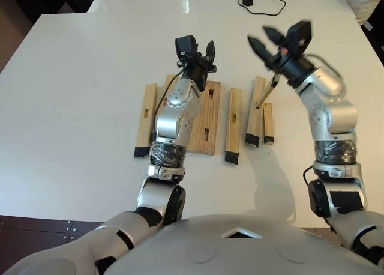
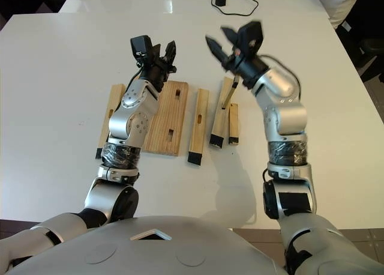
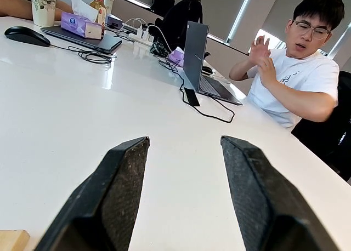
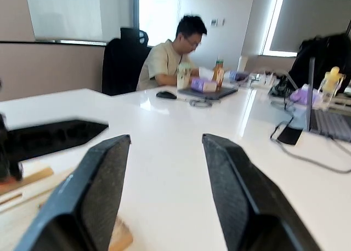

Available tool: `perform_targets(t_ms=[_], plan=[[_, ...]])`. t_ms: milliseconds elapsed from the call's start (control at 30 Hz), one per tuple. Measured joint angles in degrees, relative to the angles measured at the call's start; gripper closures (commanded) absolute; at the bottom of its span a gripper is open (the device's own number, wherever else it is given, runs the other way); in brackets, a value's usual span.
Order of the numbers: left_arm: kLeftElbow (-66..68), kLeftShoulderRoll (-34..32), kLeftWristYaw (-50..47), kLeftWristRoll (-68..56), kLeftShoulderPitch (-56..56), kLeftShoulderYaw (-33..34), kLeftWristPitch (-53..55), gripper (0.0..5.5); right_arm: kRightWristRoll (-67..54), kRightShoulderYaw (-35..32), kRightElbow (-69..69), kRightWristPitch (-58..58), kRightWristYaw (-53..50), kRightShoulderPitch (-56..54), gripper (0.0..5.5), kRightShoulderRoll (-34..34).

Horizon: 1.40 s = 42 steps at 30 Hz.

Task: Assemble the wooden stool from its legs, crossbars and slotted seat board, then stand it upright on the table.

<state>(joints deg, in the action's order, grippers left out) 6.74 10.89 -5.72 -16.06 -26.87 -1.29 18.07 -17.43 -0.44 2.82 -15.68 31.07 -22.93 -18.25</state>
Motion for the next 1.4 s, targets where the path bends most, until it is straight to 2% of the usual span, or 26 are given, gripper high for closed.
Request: perform_targets(t_ms=[133,233,367,433,600,667,767,1167,1400], plan=[[0.2,0.1,0.5,-0.1,-0.5,0.0,-0.1,3.08,0.6,0.5,1.6,3.5,0.6,0.2,3.09,0.3],[0.2,0.1,0.7,0.0,-0.5,0.0,-0.1,3.08,-1.9,-1.0,0.1,1.0,0.1,0.2,3.09,1.2],[-0.3,0.1,0.3,0.0,-0.5,0.2,-0.2,3.08,-9.5,-5.6,-11.9,-6.1,-2.2,-2.4,3.09,0.7],[-1.3,0.1,-0.8,0.1,-0.3,0.3,-0.2,3.08,-9.9,-5.2,-18.6,-8.5,-1.8,-1.8,3.09,-1.9],[-4.4,-0.2,-3.0,-0.3,0.9,0.6,-0.9,3.08,3.1,4.5,-23.1,-5.8,-0.6,19.0,3.09,-9.5],[-7.7,-0.4,-4.6,-1.2,2.3,0.9,-1.5,3.08,6.5,6.1,-25.9,-4.5,-1.6,31.5,3.09,-10.4],[-10.9,-0.7,-6.5,-1.0,3.2,1.0,-1.9,3.08,9.3,7.0,-28.4,-4.7,-2.1,37.2,3.09,-11.8],[-11.0,-0.7,-7.8,-1.6,3.0,-1.3,-2.8,3.08,17.6,9.5,-23.2,-4.7,-1.2,32.0,3.09,-15.8],[-9.5,-0.6,-7.9,-2.5,2.9,-1.6,-4.4,3.08,15.9,4.5,-19.6,-5.7,0.0,29.5,3.09,-17.6]])
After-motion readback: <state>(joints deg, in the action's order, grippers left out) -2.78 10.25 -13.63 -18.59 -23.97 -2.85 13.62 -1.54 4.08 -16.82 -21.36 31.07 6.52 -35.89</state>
